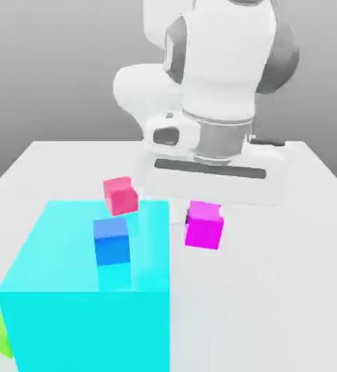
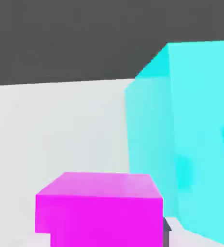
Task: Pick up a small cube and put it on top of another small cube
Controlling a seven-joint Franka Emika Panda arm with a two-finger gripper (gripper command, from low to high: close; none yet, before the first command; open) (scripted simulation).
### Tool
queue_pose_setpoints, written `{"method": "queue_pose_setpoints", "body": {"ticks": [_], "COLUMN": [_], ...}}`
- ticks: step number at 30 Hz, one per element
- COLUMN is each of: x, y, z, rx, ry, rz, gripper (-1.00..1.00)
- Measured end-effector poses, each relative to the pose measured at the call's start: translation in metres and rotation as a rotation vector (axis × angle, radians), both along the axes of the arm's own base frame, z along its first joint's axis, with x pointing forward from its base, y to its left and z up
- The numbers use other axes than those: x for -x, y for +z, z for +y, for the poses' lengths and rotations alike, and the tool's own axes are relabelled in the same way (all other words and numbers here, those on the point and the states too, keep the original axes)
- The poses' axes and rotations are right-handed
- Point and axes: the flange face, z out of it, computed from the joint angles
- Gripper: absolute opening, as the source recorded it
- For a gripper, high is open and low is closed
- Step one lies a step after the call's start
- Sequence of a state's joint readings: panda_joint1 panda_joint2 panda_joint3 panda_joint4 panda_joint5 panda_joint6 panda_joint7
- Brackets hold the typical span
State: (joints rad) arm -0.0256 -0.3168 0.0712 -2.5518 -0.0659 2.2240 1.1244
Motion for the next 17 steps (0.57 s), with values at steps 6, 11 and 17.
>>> {"method": "queue_pose_setpoints", "body": {"ticks": [6,11,17], "x": [0.050,0.086,0.088], "y": [0.046,0.050,0.012], "z": [-0.066,-0.096,-0.097], "rx": [-0.037,-0.073,-0.075], "ry": [-0.373,-0.593,-0.606], "rz": [-0.019,-0.030,-0.031], "gripper": [-1.00,-1.00,1.00]}}
